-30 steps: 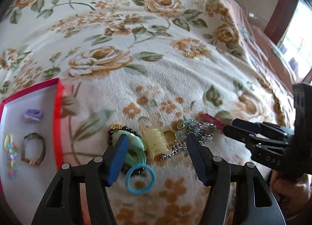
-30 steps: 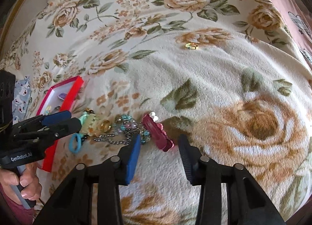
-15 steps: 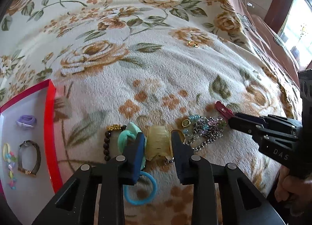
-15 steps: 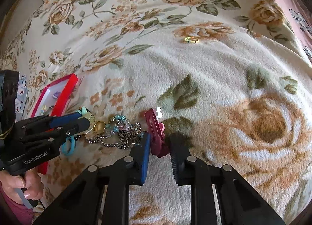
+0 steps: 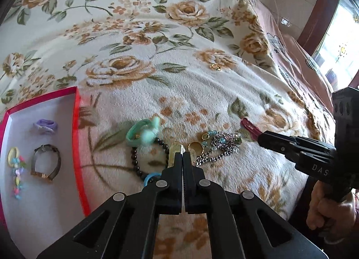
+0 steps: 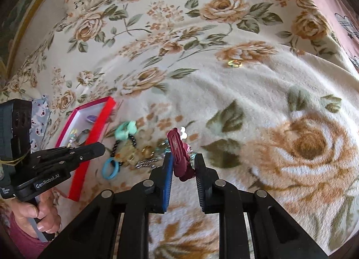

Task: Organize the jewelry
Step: 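Carry both hair clips into the box and open both tools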

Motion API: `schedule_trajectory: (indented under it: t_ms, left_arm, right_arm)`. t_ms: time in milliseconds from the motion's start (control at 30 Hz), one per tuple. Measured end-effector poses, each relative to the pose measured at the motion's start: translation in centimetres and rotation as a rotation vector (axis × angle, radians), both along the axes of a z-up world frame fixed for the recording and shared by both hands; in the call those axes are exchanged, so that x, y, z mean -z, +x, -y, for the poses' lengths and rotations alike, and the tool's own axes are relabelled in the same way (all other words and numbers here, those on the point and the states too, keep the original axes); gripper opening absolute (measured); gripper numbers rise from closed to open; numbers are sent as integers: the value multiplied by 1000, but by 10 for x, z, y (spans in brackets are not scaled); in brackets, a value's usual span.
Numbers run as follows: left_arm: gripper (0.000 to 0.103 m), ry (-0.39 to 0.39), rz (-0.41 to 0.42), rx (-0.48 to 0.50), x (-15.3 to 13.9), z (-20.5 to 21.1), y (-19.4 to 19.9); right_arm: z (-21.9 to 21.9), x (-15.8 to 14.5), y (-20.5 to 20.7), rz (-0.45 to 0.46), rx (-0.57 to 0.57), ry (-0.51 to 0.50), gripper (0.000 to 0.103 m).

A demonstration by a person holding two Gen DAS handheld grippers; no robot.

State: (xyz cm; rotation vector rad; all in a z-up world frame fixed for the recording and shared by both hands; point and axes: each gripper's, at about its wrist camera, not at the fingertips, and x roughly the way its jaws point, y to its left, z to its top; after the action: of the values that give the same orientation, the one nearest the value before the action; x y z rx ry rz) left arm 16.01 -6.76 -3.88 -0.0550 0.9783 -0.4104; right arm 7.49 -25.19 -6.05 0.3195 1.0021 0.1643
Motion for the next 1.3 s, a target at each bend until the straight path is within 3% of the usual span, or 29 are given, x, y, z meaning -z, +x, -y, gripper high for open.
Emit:
schedule_trajectory:
  t_ms: [133, 233, 300, 433, 567, 633, 667, 900, 1300]
  left_arm:
    - [0, 18, 6, -19, -1, -7, -3]
    - [8, 28, -18, -40, 3, -11, 7]
    - [34, 55, -24, -55, 5, -11, 17]
    - [51, 116, -41, -61, 13, -1, 40]
    - [49, 178, -52, -38, 27, 17, 61]
    - [28, 194, -70, -29, 36, 22, 71]
    - [10, 192, -89, -17, 41, 26, 76]
    - [9, 119, -55, -29, 34, 6, 70]
    - [9, 0, 2, -175, -9, -76, -3]
  right_arm:
    - [-5, -3, -3, 6, -14, 1, 19]
    - [-6, -4, -4, 9, -14, 13, 19]
    - [-6, -4, -5, 10, -14, 28, 19]
    - [-7, -2, -3, 8, -16, 53, 19]
    - [-9, 2, -1, -1, -17, 68, 19]
    - [-9, 5, 1, -7, -18, 68, 19]
    - [-10, 6, 1, -12, -19, 68, 19]
    - [-12, 6, 5, -4, -22, 73, 19]
    - [-62, -7, 16, 22, -126, 105, 19]
